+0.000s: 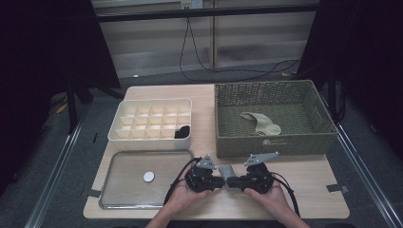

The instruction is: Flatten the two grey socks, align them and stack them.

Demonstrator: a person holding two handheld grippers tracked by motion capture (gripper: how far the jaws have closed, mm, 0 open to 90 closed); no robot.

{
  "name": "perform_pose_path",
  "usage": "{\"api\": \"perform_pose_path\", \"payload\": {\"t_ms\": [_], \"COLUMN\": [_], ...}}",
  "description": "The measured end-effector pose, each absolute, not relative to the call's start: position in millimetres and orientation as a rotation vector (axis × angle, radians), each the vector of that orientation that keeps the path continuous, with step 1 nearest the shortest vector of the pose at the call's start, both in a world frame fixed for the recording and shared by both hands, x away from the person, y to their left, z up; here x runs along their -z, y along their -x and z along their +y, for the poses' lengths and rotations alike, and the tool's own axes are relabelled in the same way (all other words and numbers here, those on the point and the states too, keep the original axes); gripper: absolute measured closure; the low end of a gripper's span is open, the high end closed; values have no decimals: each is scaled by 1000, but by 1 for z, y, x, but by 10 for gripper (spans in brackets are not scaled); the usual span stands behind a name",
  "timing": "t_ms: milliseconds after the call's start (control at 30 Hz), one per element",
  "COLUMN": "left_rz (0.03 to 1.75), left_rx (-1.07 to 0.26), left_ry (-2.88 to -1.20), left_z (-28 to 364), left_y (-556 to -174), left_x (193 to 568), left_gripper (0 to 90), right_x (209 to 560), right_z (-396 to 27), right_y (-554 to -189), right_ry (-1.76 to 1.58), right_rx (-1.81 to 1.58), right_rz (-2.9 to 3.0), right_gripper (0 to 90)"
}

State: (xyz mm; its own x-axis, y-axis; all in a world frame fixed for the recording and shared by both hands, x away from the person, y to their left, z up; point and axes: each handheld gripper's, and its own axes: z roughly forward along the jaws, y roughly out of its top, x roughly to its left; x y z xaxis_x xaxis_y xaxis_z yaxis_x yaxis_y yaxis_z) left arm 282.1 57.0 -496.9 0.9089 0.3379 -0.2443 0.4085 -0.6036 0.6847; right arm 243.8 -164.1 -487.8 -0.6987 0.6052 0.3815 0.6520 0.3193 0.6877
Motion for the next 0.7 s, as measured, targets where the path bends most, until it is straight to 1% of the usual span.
{"api": "perform_pose_path", "payload": {"t_ms": [167,333,500,567,633,700], "left_rz": [567,585,553,545,561,579], "left_rx": [100,119,114,119,140,154], "left_ry": [-2211,-2137,-2115,-2141,-2155,-2169], "left_z": [68,79,65,58,53,51], "left_y": [-288,-293,-299,-303,-309,-313], "left_x": [489,477,466,467,471,475], "left_gripper": [780,687,529,508,469,460], "right_x": [490,493,493,493,492,491], "right_z": [-163,-163,-164,-163,-163,-163], "right_y": [-243,-240,-240,-239,-238,-237], "right_ry": [1209,1215,1217,1215,1208,1207], "right_rx": [1338,1336,1341,1336,1327,1321], "right_rz": [-2498,-2488,-2478,-2486,-2500,-2509], "right_gripper": [840,841,841,841,840,840]}}
